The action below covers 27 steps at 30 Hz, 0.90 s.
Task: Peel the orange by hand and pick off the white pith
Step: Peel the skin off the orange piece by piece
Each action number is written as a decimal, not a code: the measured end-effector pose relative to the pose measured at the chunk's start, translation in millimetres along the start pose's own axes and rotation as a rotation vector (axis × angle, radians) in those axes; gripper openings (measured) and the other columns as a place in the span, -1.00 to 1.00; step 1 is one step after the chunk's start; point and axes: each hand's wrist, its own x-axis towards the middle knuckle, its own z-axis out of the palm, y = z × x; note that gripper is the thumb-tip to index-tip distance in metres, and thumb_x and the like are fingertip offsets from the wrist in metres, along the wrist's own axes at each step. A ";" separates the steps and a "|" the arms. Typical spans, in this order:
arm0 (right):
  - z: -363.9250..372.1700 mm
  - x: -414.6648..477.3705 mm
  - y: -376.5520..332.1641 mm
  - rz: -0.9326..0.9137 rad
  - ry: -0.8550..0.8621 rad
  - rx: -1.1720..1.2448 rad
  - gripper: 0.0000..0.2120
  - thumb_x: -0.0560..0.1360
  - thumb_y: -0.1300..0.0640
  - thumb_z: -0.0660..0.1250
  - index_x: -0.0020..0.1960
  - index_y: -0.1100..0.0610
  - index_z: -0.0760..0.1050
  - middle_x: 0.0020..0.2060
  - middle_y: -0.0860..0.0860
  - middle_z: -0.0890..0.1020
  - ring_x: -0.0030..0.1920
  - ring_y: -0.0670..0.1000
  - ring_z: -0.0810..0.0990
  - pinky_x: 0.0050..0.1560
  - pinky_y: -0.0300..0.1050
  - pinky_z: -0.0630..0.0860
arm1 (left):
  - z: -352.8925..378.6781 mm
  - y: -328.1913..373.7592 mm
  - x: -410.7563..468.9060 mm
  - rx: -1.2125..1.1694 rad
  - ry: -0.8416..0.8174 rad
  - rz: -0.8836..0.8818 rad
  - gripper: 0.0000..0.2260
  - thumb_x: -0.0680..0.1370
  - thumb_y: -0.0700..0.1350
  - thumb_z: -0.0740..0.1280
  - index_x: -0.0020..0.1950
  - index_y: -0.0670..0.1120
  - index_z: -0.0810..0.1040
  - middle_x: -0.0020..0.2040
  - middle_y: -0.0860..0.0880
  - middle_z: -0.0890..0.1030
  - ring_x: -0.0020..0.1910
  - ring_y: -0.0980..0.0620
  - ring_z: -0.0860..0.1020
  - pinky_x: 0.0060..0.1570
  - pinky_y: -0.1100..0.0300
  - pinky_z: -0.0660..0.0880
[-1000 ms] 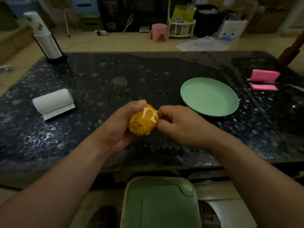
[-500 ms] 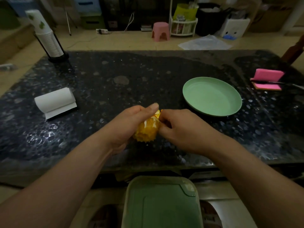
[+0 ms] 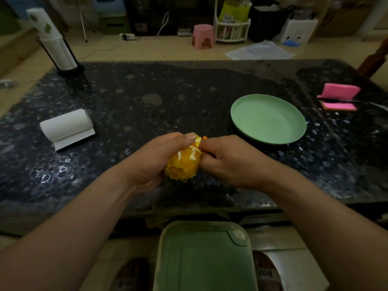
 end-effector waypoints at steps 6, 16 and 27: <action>-0.6 1.7 -1.5 0.003 -0.050 0.017 -0.75 0.70 -0.01 0.26 -0.12 0.04 0.53 -0.28 -0.02 0.59 -0.30 0.00 0.51 -0.23 0.07 0.47 | -3.1 -0.7 -3.7 -0.088 0.011 -0.057 -0.70 0.56 0.10 0.39 0.10 -0.11 0.69 -0.04 -0.13 0.67 -0.13 -0.01 0.64 -0.10 0.06 0.58; 4.4 2.6 -3.1 0.057 0.033 0.045 -0.73 0.65 -0.01 0.25 -0.21 0.00 0.48 -0.34 -0.05 0.58 -0.34 -0.05 0.54 -0.26 0.05 0.50 | 2.9 1.5 -1.3 -0.024 0.056 0.038 -0.43 0.55 0.14 0.42 0.31 -0.31 0.54 0.07 -0.16 0.56 -0.07 -0.06 0.56 -0.11 0.07 0.53; 2.0 6.6 2.5 0.186 0.004 0.643 -0.75 0.75 0.10 0.18 0.01 0.14 0.57 -0.21 0.04 0.71 -0.28 0.01 0.58 -0.34 -0.15 0.46 | 2.6 10.4 -3.8 -0.153 0.111 0.102 -0.66 0.54 0.14 0.37 0.09 -0.11 0.64 -0.09 -0.12 0.66 -0.14 -0.03 0.64 -0.17 0.13 0.60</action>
